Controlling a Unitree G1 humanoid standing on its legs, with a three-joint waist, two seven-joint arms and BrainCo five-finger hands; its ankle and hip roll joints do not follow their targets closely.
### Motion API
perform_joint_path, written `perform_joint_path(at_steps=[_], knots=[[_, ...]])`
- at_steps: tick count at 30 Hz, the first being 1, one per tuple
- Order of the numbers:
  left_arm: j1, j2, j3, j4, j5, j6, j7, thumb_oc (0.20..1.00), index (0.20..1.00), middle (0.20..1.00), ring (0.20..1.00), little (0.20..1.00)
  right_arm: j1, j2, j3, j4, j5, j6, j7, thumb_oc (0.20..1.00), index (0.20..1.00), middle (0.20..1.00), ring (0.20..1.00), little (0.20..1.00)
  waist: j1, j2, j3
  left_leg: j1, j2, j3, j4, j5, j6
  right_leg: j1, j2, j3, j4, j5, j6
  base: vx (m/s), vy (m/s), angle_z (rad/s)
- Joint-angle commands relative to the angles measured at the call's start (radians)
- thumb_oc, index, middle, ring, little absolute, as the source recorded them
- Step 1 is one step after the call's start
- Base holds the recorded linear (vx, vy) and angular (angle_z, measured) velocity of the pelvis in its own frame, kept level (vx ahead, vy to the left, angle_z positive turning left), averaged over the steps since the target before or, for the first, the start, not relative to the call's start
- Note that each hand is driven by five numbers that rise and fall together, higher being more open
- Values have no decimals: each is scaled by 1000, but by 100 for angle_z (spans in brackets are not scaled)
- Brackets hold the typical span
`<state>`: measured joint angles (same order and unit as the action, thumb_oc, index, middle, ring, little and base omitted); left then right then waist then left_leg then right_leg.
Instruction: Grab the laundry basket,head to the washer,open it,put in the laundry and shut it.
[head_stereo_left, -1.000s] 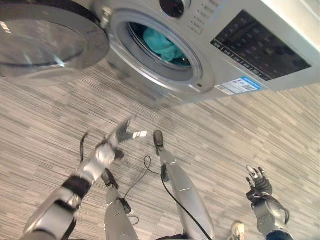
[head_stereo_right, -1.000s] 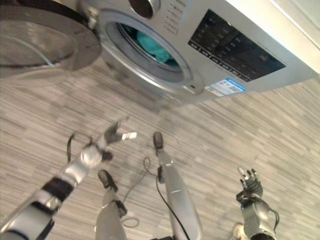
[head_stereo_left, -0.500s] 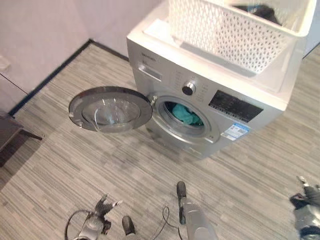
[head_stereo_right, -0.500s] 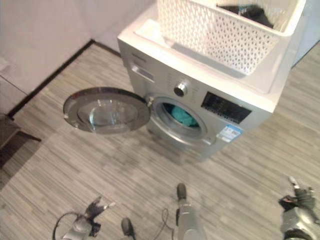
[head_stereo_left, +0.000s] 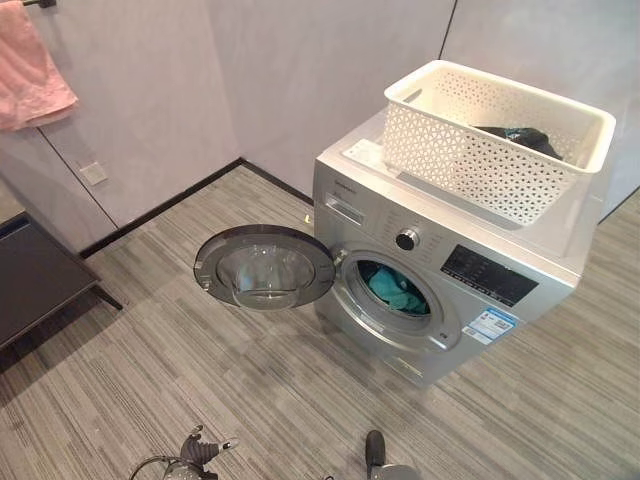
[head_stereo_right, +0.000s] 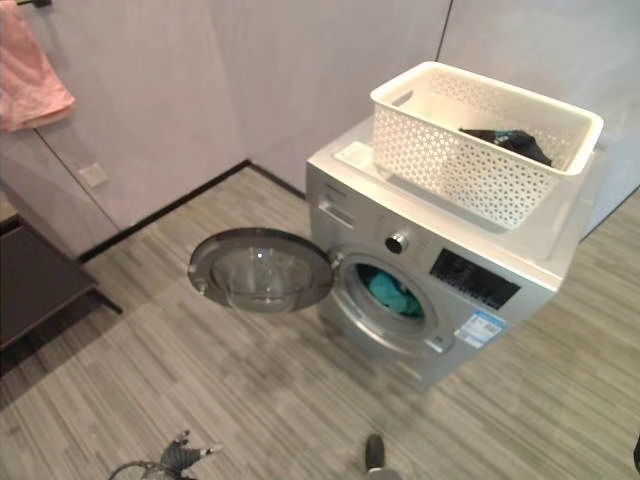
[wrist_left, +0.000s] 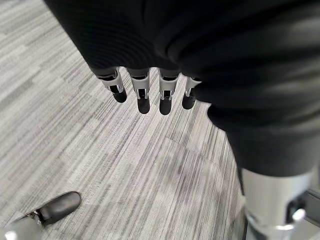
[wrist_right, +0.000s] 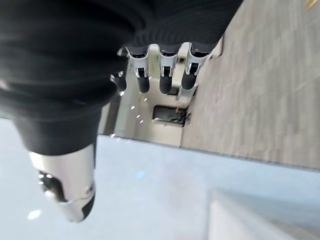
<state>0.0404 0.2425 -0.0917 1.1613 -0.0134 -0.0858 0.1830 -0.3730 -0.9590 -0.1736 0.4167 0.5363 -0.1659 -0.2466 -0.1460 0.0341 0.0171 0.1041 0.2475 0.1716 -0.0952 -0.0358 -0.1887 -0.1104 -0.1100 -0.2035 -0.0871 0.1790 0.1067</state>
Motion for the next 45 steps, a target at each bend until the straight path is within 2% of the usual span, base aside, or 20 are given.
perform_joint_path(at_steps=[1,3,4,5,7,11,22,27,30,33,34,36,38,39,40,41,42,43,44,45], knots=[[-73,7,-8,13,-17,-1,1,1000,1000,1000,1000,1000,115,107,-36,-254,-376,28,-9,1000,1000,1000,1000,1000,58,-39,10,83,22,-43,8,-84,54,-91,-157,25,177,-99,121,23,52,-4],[-78,9,-27,10,-12,0,-19,1000,1000,1000,1000,1000,76,33,10,-199,-404,56,52,1000,1000,1000,1000,1000,79,-50,1,81,19,-63,8,-84,58,-81,-159,20,184,-111,117,16,22,23],[-74,17,-71,-7,-4,-6,-60,1000,1000,1000,1000,1000,-75,-63,149,-46,-439,96,108,1000,1000,1000,1000,1000,107,-65,0,86,22,-82,8,-87,57,-61,-162,8,188,-118,116,8,5,28],[-74,16,-68,-7,-4,-6,-60,1000,1000,1000,1000,1000,-85,-64,158,-41,-439,95,108,1000,1000,1000,1000,1000,103,-65,0,83,20,-83,8,-85,58,-63,-163,8,185,-116,116,10,-3,26],[-73,25,-100,-3,-22,-5,-77,1000,1000,1000,1000,1000,-269,-80,309,80,-447,114,125,1000,1000,1000,1000,1000,122,-81,-3,86,22,-88,8,-84,58,-53,-163,6,184,-114,115,5,1,19],[-94,34,-103,20,-80,-12,-89,1000,1000,1000,1000,1000,-728,-30,684,405,-570,170,173,1000,1000,1000,1000,1000,140,-105,4,85,30,-104,15,-82,64,-34,-160,8,175,-115,109,8,0,7],[-71,55,-90,92,-95,-25,-99,1000,1000,1000,1000,1000,-1010,-20,873,760,-605,156,199,1000,1000,1000,1000,1000,152,-133,-8,64,34,-149,8,-59,56,-18,-159,-2,172,-119,101,27,-1,12],[-76,58,-75,101,-103,-25,-94,1000,1000,1000,1000,1000,-1012,-26,875,802,-639,160,182,1000,1000,1000,1000,1000,157,-134,-7,64,40,-148,8,-51,53,-21,-153,-4,176,-126,101,31,-14,1],[-78,67,-74,89,-115,-31,-97,1000,1000,1000,1000,1000,-992,-53,866,770,-621,166,193,1000,1000,1000,1000,1000,151,-126,6,62,51,-152,21,-50,55,-52,-146,10,251,-168,89,50,-40,-1],[-75,66,-82,75,-129,-39,-102,1000,1000,1000,1000,1000,-962,-77,833,703,-573,160,174,1000,1000,1000,1000,1000,140,-123,21,21,73,-165,113,15,53,-45,-108,38,251,-205,56,25,-85,-3],[-73,72,-84,51,-146,-38,-106,1000,1000,1000,1000,1000,-974,-86,829,670,-557,155,161,1000,1000,1000,1000,1000,152,-129,46,-52,64,-212,250,90,53,-38,-85,58,237,-205,36,-76,-158,-6],[-76,86,-111,-4,-146,-42,-116,1000,1000,1000,1000,1000,-990,-117,817,583,-511,146,129,1000,1000,1000,1000,1000,173,-152,97,-195,20,-288,469,161,69,-17,-81,65,211,-206,9,-115,-178,5],[-73,95,-152,-73,-133,-44,-126,1000,1000,1000,1000,1000,-956,-144,772,546,-472,142,112,1000,1000,1000,1000,1000,172,-158,115,-274,-12,-278,506,111,72,23,-92,47,184,-221,0,96,19,25],[-58,104,-185,-168,-121,-48,-144,1000,1000,1000,1000,1000,-916,-189,748,476,-445,135,112,1000,1000,1000,1000,1000,177,-149,115,-311,-73,-223,398,-4,80,60,-110,36,157,-224,12,184,151,49],[-58,106,-186,-169,-121,-47,-145,1000,1000,1000,1000,1000,-911,-190,742,474,-445,135,112,1000,1000,1000,1000,1000,177,-152,112,-313,-76,-222,395,-1,82,58,-113,36,156,-222,13,202,246,43],[-48,107,-206,-197,-96,-49,-145,1000,1000,1000,1000,1000,-869,-191,735,457,-474,120,96,1000,1000,1000,1000,1000,182,-134,104,-286,-95,-187,306,-31,97,65,-117,25,153,-226,29,107,199,21],[-37,121,-209,-219,-86,-48,-158,1000,1000,1000,1000,1000,-857,-191,698,437,-467,129,106,1000,1000,1000,1000,1000,175,-130,97,-292,-95,-185,300,-58,98,48,-122,40,175,-220,38,158,314,-7],[-25,123,-225,-241,-76,-51,-158,1000,1000,1000,1000,1000,-832,-186,678,413,-471,134,109,1000,1000,1000,1000,1000,175,-123,95,-303,-124,-192,327,-93,118,42,-139,53,199,-210,59,151,302,-25],[-23,139,-238,-282,-53,-57,-161,1000,1000,1000,1000,1000,-821,-179,662,415,-473,133,110,1000,1000,1000,1000,1000,176,-115,102,-303,-150,-201,358,-125,135,53,-156,61,227,-213,62,206,417,-37],[-30,144,-257,-282,-33,-51,-165,1000,1000,1000,1000,1000,-805,-176,646,438,-475,139,110,1000,1000,1000,1000,1000,171,-108,114,-296,-183,-202,392,-156,172,35,-183,86,336,-183,52,150,302,-23]])
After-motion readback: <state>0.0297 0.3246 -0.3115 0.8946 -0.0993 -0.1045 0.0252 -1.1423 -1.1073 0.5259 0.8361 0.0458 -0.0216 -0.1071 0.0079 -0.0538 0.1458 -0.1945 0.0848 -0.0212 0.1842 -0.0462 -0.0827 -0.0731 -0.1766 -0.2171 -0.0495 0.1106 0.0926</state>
